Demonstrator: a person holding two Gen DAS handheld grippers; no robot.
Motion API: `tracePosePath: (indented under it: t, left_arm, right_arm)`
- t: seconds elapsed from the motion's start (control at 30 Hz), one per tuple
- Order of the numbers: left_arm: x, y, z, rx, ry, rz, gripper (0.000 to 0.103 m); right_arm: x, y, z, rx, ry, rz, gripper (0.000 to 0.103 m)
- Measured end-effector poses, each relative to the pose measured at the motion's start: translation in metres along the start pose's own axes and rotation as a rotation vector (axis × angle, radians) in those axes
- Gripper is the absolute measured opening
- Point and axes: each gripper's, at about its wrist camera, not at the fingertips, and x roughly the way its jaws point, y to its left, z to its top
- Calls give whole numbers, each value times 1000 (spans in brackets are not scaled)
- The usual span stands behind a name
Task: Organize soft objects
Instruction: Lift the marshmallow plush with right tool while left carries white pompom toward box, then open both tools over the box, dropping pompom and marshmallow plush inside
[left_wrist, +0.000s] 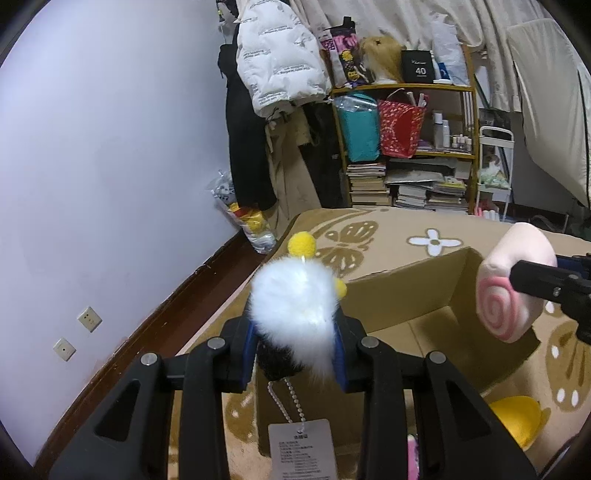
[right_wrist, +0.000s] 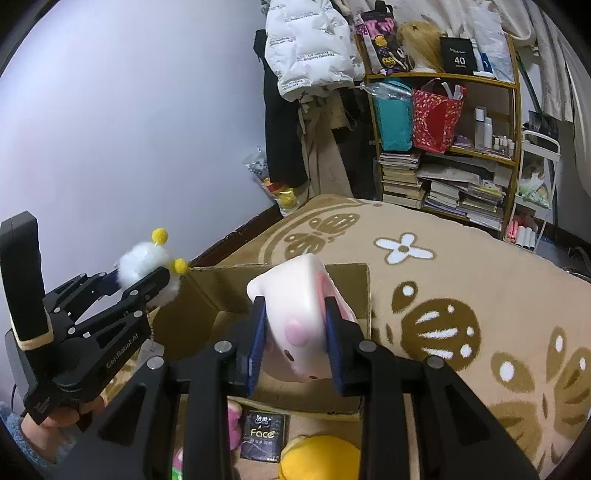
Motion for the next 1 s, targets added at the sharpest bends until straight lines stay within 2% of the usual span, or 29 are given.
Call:
tracePosePath:
  t: [0.2, 0.33, 0.6, 0.63, 0.73, 0.8, 0.83, 0.87, 0.93, 1.0]
  left_arm:
    - [11, 10, 15, -44, -8, 5, 32]
    - [27, 14, 13, -74, 59, -16, 33]
    - [51, 6, -8, -60, 194, -37, 37]
    - [51, 4, -10, -60, 199, -41, 39]
    - [47, 5, -15, -56, 182, 1, 67]
    - [42, 7, -16, -65, 168, 25, 76]
    - [39, 8, -16, -69, 165, 22, 82]
    - [36, 9, -15, -70, 164, 23, 90]
    - [30, 12, -16, -70, 153, 42, 99]
    - [23, 14, -16, -73, 141, 50, 103]
  right_arm:
    - [10, 1, 4, -7, 4, 3, 32]
    - [17, 3, 3, -15, 20, 12, 34]
    - [41, 4, -8, -32, 88, 6, 40]
    - [43, 3, -9, -32, 96, 5, 41]
    - [47, -1, -12, -19, 117, 2, 42]
    - [46, -3, -12, -7, 116, 6, 45]
    - [45, -2, -11, -7, 112, 9, 54]
    - [42, -2, -10, -11, 102, 8, 67]
    - [35, 1, -8, -20, 67, -5, 82]
    - [29, 3, -7, -19, 43, -10, 93]
